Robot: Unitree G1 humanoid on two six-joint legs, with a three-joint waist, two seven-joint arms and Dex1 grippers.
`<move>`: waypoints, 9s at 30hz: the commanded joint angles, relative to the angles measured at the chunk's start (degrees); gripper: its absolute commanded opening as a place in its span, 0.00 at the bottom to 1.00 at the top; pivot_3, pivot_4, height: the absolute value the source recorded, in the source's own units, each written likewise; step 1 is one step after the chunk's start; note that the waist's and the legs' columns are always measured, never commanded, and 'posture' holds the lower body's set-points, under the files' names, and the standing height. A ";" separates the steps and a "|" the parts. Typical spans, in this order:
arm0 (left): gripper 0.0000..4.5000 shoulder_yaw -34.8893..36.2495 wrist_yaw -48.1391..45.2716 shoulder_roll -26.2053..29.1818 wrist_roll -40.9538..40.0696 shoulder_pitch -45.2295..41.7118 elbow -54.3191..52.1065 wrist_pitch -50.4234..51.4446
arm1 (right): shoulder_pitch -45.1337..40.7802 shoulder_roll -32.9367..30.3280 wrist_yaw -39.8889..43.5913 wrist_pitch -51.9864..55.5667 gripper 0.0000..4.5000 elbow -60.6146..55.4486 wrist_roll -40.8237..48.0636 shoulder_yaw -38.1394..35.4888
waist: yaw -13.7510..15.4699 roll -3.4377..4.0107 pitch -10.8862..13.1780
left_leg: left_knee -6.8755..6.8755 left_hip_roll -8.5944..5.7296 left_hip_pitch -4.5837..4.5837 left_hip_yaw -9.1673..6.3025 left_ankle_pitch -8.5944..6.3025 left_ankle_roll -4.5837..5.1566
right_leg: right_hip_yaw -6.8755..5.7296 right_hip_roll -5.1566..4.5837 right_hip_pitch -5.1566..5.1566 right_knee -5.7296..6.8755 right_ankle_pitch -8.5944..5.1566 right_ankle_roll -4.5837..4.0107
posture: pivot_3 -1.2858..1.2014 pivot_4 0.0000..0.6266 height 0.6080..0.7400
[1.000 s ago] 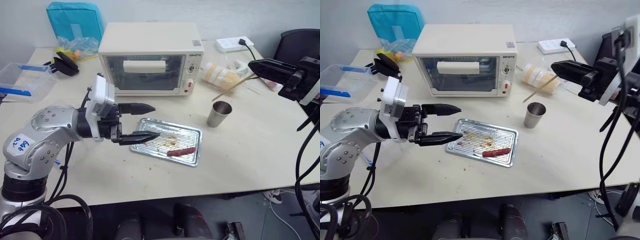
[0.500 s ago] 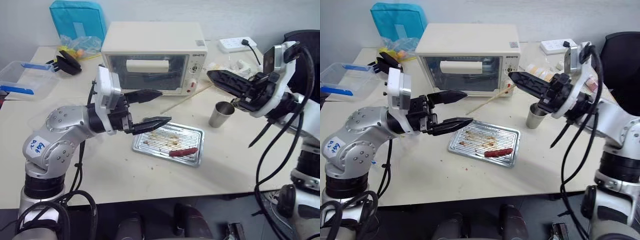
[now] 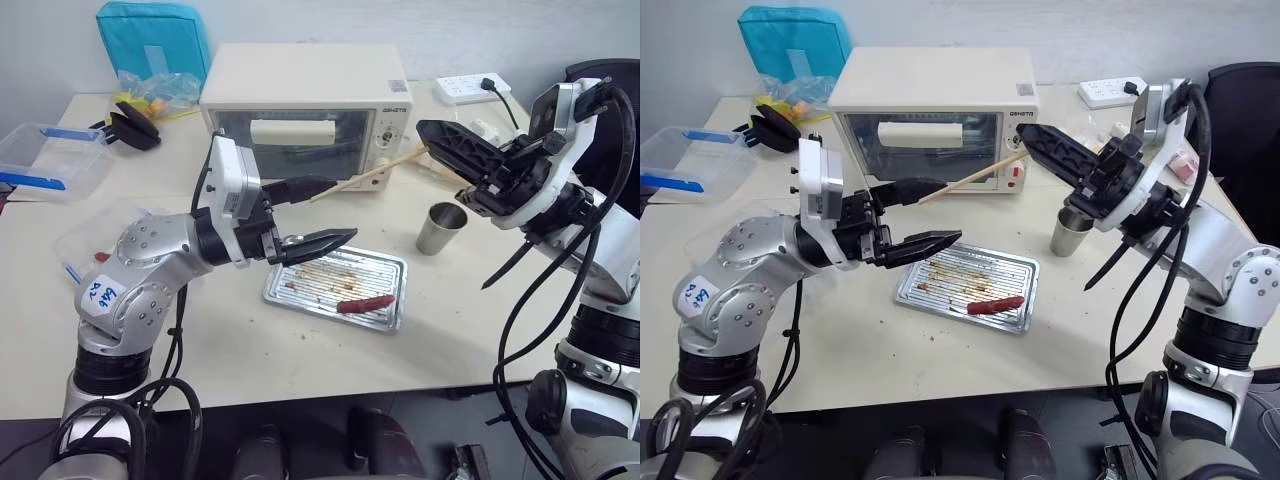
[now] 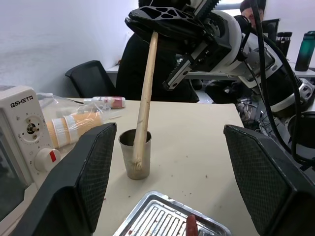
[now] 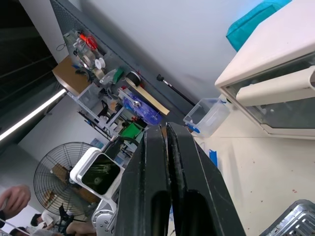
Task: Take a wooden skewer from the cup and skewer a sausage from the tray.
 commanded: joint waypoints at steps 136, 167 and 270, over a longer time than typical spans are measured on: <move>0.00 17.91 -21.28 31.70 -2.72 26.66 -7.63 0.84 | -2.15 -19.84 89.34 -36.08 0.04 -6.53 -87.79 35.36 | -0.32 0.06 0.09 | 0.01 0.09 0.14 0.18 -0.17 -0.08 | -0.08 0.02 -0.09 -0.16 -0.09 -0.25 | 0.52 0.24 1.00; 0.00 16.07 -22.77 32.07 -0.95 22.49 -4.87 -0.03 | -2.42 -19.00 88.31 -36.16 0.04 -5.40 -89.02 35.72 | -0.21 0.06 0.09 | 0.02 0.08 0.14 0.18 -0.17 -0.07 | -0.08 0.04 -0.09 -0.14 -0.09 -0.25 | 0.52 0.24 1.00; 0.00 14.38 -25.24 32.60 1.42 17.80 -1.23 -0.93 | -5.49 -15.90 87.11 -35.61 0.04 -4.11 -89.85 35.84 | -0.21 0.06 0.08 | 0.05 0.08 0.13 0.19 -0.16 -0.07 | -0.08 0.06 -0.09 0.09 -0.09 -0.25 | 0.52 0.24 1.00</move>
